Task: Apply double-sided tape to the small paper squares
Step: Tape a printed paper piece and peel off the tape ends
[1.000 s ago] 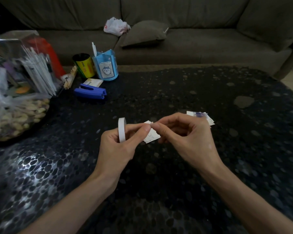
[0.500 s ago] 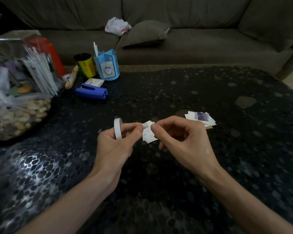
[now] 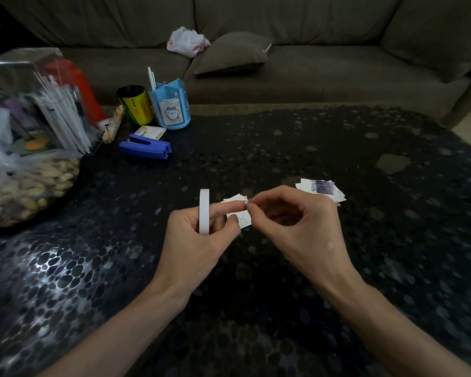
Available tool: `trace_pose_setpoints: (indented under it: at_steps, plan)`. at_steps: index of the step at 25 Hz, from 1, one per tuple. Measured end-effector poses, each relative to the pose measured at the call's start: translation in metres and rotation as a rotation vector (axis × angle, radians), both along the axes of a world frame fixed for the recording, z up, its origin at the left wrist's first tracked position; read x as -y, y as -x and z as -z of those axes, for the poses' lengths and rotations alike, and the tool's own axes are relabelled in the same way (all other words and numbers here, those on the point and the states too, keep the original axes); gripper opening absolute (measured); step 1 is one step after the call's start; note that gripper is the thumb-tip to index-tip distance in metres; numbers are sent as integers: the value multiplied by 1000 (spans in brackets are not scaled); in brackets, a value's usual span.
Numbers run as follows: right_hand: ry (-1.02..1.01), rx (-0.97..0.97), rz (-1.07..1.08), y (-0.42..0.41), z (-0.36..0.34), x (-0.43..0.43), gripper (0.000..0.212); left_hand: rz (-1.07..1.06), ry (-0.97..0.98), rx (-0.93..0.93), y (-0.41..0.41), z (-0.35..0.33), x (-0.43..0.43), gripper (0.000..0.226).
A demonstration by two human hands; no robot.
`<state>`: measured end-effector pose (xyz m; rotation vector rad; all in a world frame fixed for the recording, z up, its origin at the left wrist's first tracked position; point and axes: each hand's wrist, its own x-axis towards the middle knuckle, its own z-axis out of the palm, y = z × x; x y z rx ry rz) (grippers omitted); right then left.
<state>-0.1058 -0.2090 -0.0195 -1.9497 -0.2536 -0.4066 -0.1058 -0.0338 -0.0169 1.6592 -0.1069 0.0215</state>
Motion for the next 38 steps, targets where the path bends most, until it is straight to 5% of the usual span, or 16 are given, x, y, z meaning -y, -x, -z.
trace_pose_setpoints:
  at_steps: [7,24,38]
  plan:
    - [158,45,5,1,-3,3,15,20,-162,157,-1,7,-1,24]
    - [104,-7,38,-1,-5,3,8,27,-263,294,2,11,1,36]
    - [-418,-290,-79,-2,-14,1,3,81,58,60,0,-4,-1,21]
